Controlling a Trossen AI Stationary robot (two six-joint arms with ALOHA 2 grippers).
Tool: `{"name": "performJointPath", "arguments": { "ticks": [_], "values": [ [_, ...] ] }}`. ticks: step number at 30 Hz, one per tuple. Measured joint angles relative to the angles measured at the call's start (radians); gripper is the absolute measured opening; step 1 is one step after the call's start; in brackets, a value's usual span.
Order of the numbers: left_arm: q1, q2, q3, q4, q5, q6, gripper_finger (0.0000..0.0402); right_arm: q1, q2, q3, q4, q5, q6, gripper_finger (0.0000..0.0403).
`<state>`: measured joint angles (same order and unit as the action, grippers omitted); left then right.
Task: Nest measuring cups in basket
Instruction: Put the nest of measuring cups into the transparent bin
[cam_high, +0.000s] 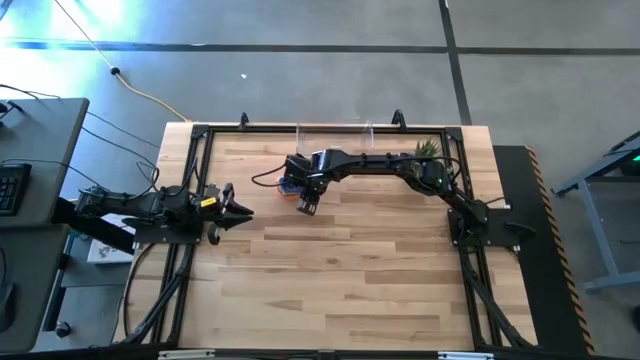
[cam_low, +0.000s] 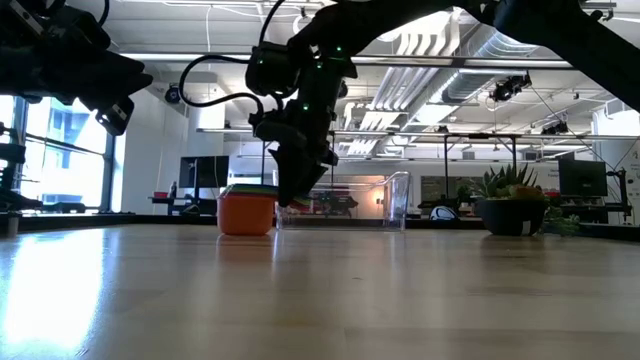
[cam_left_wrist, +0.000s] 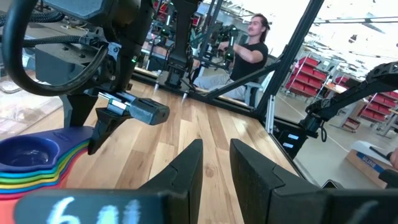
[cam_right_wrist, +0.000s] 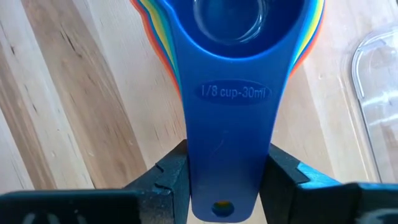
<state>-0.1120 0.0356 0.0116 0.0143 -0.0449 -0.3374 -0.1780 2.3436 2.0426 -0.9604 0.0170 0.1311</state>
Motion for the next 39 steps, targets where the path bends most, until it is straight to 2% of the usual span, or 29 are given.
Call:
{"name": "performJointPath", "arguments": {
  "ticks": [39],
  "values": [
    [0.0, 0.0, 0.0, 0.0, 0.0, 0.0, 0.0071, 0.015, -0.009, 0.0, 0.029, -0.001, 0.002, 0.0124]
  ]
}}
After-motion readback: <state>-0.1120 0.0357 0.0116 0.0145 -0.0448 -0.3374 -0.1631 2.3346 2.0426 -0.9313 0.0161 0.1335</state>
